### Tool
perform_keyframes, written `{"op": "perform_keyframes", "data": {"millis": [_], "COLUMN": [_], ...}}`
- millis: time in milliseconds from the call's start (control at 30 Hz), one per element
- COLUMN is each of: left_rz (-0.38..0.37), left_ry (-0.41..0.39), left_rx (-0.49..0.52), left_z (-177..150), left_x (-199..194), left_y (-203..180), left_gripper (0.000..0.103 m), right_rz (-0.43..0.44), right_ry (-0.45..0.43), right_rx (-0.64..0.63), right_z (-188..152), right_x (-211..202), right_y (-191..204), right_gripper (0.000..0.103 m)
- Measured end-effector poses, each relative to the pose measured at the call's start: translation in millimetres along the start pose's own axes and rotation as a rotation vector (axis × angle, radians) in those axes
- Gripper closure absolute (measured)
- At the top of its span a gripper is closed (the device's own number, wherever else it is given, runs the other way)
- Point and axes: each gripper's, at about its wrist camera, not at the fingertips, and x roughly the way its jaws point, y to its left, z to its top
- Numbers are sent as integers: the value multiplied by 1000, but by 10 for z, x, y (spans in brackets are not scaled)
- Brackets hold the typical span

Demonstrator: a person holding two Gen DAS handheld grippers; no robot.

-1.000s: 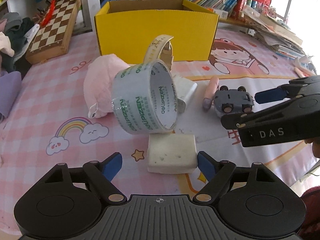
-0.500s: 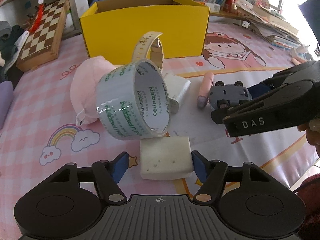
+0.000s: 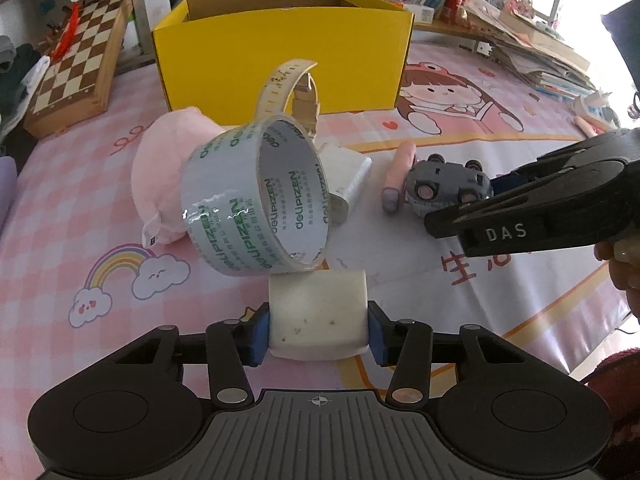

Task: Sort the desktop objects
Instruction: 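Close the left gripper on the white sponge while the right gripper grasps the grey toy car, then lift the sponge and toy car and carry both toward the yellow box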

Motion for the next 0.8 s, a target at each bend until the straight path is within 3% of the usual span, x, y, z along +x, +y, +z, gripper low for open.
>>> {"op": "perform_keyframes", "data": {"millis": [233,800], "left_rz": [4,27], "left_ry": [-17,-69], "left_rx": [-37,-72], "left_z": [-29,-157], "left_x": [-73,-331], "left_y": [69,204], "left_gripper": [61,65], "right_rz": [2,5], "right_ry": [-25,-68], "right_rx": [18,41], "right_z": [-66,-239], "right_x": [-103,-333], "right_y": [3,157], "right_gripper": [67,67]}}
